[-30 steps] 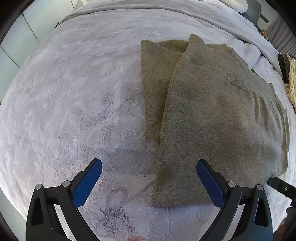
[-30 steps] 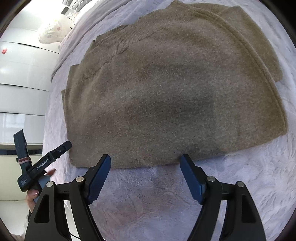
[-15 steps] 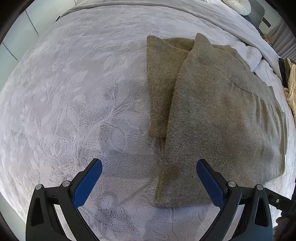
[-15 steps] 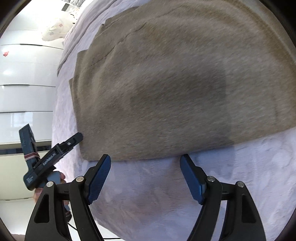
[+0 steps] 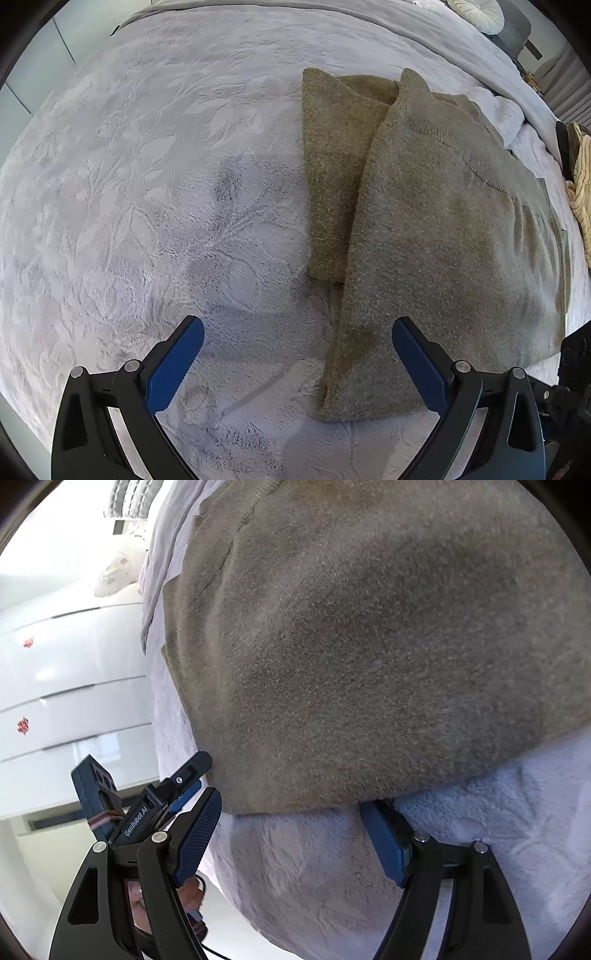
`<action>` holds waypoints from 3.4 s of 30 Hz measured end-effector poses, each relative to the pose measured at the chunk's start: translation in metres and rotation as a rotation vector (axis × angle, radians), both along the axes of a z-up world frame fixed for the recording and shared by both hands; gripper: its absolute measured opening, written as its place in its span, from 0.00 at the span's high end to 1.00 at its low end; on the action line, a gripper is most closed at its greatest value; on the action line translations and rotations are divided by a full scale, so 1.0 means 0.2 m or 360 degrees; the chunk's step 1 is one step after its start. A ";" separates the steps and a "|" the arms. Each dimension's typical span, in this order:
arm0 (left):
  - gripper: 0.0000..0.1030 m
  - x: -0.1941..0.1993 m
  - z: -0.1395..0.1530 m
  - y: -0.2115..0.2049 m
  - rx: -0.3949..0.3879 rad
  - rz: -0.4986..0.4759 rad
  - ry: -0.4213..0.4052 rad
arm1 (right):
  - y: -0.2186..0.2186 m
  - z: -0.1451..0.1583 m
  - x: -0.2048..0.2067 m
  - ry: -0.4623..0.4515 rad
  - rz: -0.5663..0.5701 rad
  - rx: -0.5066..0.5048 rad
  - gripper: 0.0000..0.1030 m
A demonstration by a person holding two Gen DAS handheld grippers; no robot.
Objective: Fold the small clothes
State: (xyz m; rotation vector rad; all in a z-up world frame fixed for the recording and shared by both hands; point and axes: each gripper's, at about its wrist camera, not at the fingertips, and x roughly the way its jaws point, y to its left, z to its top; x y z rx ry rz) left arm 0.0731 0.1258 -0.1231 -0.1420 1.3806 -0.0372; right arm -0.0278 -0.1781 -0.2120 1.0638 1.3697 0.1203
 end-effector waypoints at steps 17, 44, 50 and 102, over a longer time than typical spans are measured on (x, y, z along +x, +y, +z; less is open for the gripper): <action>0.01 0.04 0.02 0.22 -0.0409 0.0114 -0.0061 | 0.10 -0.01 0.12 -0.0261 -0.0343 0.0453 0.21; 0.22 0.47 0.00 -0.18 -0.1085 -0.0143 0.0003 | 0.22 0.15 0.07 -0.0326 0.0044 0.0333 0.91; 0.44 0.45 -0.09 -0.17 -0.0874 -0.0150 0.0047 | 0.28 0.13 -0.05 -0.0048 0.0287 0.0068 0.78; 0.35 0.01 0.50 -1.96 -0.0303 -0.1325 -0.0577 | -0.93 0.35 -0.16 -0.0313 -0.0367 -0.0033 0.91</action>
